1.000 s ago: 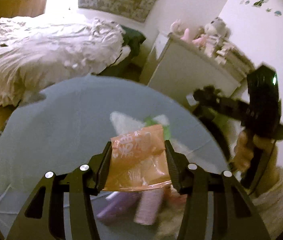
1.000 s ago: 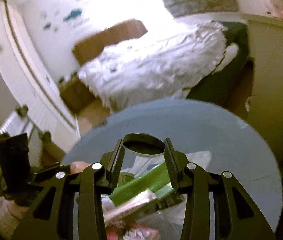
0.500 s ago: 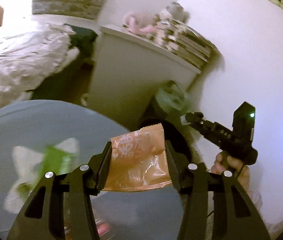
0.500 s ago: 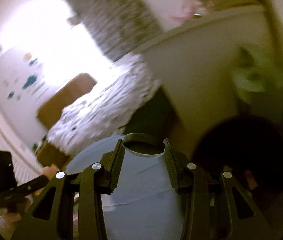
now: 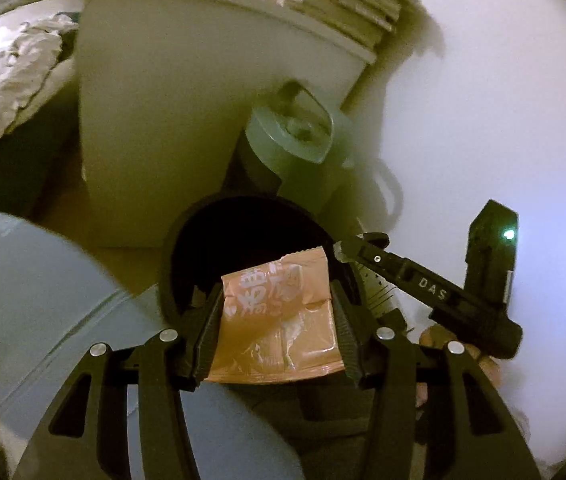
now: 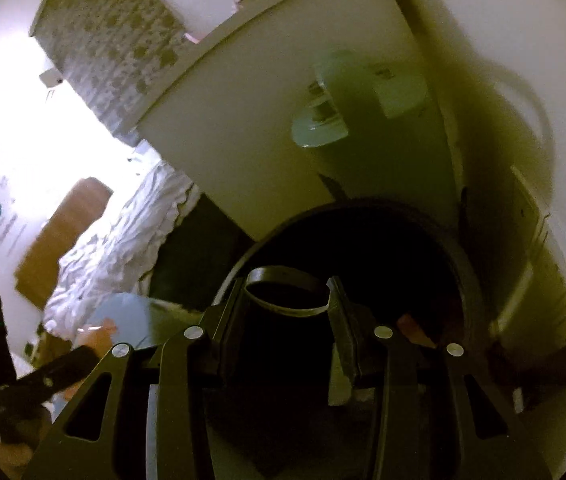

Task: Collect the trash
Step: 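Carry both items to the black bin and open both grippers, then grasp a silver wrapper with the right gripper while the left grasps a maroon bottle, then carry the wrapper and bottle over the black bin and open both grippers, then grasp a clear plastic tray with the right gripper while the left grasps a pink roll, then carry the tray and pink roll over the black bin and open both grippers, then grasp the red Wangzai milk carton with the right gripper while the left grasps a white bag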

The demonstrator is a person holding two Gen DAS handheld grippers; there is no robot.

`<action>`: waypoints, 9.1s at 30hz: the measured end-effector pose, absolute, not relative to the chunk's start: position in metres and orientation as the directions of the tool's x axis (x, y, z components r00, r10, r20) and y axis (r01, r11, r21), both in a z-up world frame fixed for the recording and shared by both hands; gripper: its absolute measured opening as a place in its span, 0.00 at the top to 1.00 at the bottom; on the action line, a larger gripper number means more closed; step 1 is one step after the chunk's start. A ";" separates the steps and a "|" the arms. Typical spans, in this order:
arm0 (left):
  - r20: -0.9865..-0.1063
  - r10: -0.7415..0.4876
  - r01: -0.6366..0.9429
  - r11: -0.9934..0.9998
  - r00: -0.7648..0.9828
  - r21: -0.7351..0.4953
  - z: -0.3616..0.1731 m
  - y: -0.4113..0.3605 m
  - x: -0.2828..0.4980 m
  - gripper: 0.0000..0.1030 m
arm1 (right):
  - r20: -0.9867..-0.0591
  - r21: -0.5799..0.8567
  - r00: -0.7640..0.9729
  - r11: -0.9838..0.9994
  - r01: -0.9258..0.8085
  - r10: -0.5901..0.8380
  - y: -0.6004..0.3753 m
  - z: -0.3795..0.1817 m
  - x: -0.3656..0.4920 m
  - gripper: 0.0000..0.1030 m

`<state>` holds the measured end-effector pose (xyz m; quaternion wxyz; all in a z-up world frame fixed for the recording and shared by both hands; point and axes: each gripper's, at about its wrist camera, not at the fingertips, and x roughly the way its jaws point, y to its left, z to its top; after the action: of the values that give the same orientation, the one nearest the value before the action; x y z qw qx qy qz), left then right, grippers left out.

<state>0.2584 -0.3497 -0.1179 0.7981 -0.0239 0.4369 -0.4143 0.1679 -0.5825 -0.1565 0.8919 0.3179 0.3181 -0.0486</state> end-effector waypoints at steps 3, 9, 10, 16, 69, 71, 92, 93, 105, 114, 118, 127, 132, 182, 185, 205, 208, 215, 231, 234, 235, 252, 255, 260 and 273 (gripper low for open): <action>-0.692 -0.674 0.641 0.656 0.260 -0.399 -0.126 -0.365 0.263 0.51 | -0.630 0.533 0.767 0.785 0.317 0.117 -0.584 -0.170 0.172 0.61; -0.714 -0.655 0.630 0.668 0.246 -0.396 -0.139 -0.378 0.268 0.51 | -0.647 0.511 0.754 0.798 0.319 0.113 -0.580 -0.175 0.172 0.60; -0.718 -0.652 0.629 0.670 0.244 -0.395 -0.141 -0.379 0.268 0.51 | -0.648 0.514 0.753 0.795 0.321 0.115 -0.580 -0.174 0.173 0.60; -0.731 -0.640 0.626 0.676 0.238 -0.388 -0.145 -0.384 0.267 0.46 | -0.645 0.531 0.753 0.784 0.323 0.127 -0.582 -0.173 0.170 0.60; -0.792 -0.350 0.569 0.823 0.501 -0.004 -0.157 0.002 0.151 0.54 | -0.855 0.257 0.380 0.925 -0.280 0.353 -0.148 -0.120 0.171 0.64; -0.796 -0.356 0.582 0.813 0.490 -0.006 -0.159 -0.002 0.155 0.59 | -0.848 0.261 0.390 0.923 -0.283 0.360 -0.150 -0.123 0.172 0.68; -0.644 -0.475 0.371 0.878 0.599 -0.303 -0.101 0.015 0.141 0.76 | -0.557 0.451 0.601 0.817 -0.361 0.573 -0.234 -0.061 0.141 0.88; -0.637 -0.484 0.379 0.873 0.601 -0.306 -0.097 0.010 0.142 0.76 | -0.537 0.457 0.623 0.817 -0.352 0.569 -0.247 -0.057 0.140 0.88; -0.542 -0.655 0.540 0.750 0.527 -0.383 -0.053 -0.118 0.174 0.76 | -0.460 0.501 0.832 0.865 -0.045 0.310 -0.431 -0.068 0.131 0.88; -0.545 -0.722 0.612 0.674 0.427 -0.413 -0.068 -0.241 0.209 0.76 | -0.516 0.526 0.840 0.836 0.157 0.167 -0.528 -0.117 0.128 0.88; -0.573 -0.725 0.630 0.658 0.382 -0.412 -0.081 -0.290 0.222 0.76 | -0.545 0.527 0.826 0.824 0.208 0.140 -0.545 -0.140 0.130 0.88; -0.633 -0.697 0.614 0.672 0.336 -0.413 -0.111 -0.348 0.245 0.76 | -0.593 0.530 0.796 0.802 0.274 0.121 -0.565 -0.160 0.135 0.88; -0.656 -0.681 0.619 0.678 0.325 -0.397 -0.122 -0.364 0.246 0.76 | -0.625 0.515 0.771 0.805 0.294 0.119 -0.564 -0.164 0.148 0.88; -0.765 -0.445 0.350 0.886 0.464 -0.303 -0.145 -0.017 0.137 0.44 | -0.714 0.232 0.462 0.800 -0.554 0.527 -0.270 -0.123 0.113 0.31; -0.780 -0.437 0.354 0.888 0.448 -0.294 -0.156 -0.019 0.145 0.50 | -0.764 0.177 0.449 0.819 -0.545 0.463 -0.254 -0.131 0.122 0.33; -0.642 -0.506 0.338 0.863 0.576 -0.376 -0.104 -0.009 0.128 0.72 | -0.550 0.496 0.605 0.808 -0.318 0.575 -0.342 -0.114 0.111 0.64; -0.610 -0.544 0.379 0.839 0.576 -0.391 -0.087 -0.033 0.133 0.72 | -0.464 0.565 0.682 0.781 -0.264 0.566 -0.379 -0.106 0.109 0.64; -0.573 -0.632 0.478 0.773 0.521 -0.417 -0.070 -0.118 0.158 0.72 | -0.383 0.615 0.810 0.777 -0.135 0.444 -0.453 -0.101 0.107 0.64; -0.609 -0.724 0.655 0.635 0.323 -0.408 -0.089 -0.320 0.221 0.72 | -0.421 0.624 0.894 0.764 0.162 0.154 -0.587 -0.149 0.125 0.64; -0.625 -0.719 0.664 0.630 0.303 -0.403 -0.100 -0.342 0.228 0.72 | -0.445 0.590 0.888 0.784 0.196 0.113 -0.588 -0.152 0.132 0.64; -0.630 -0.718 0.663 0.629 0.296 -0.406 -0.103 -0.348 0.231 0.72 | -0.454 0.584 0.885 0.785 0.208 0.103 -0.590 -0.152 0.130 0.64; -0.667 -0.674 0.643 0.670 0.317 -0.371 -0.115 -0.369 0.241 0.29 | -0.497 0.602 0.866 0.741 0.299 0.054 -0.600 -0.165 0.123 0.30; -0.665 -0.672 0.635 0.677 0.326 -0.372 -0.110 -0.358 0.234 0.29 | -0.497 0.608 0.866 0.732 0.306 0.051 -0.601 -0.167 0.121 0.29; -0.642 -0.681 0.614 0.686 0.354 -0.389 -0.094 -0.325 0.214 0.28 | -0.511 0.596 0.857 0.746 0.297 0.068 -0.593 -0.168 0.125 0.29; -0.643 -0.563 0.433 0.822 0.520 -0.369 -0.085 -0.142 0.149 0.25 | -0.523 0.515 0.817 0.854 0.074 0.245 -0.509 -0.154 0.132 0.24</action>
<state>0.1490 -0.1422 -0.0852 0.8678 -0.0815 0.3973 -0.2870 0.1325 -0.5090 -0.1540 0.9151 0.2661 0.2993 0.0468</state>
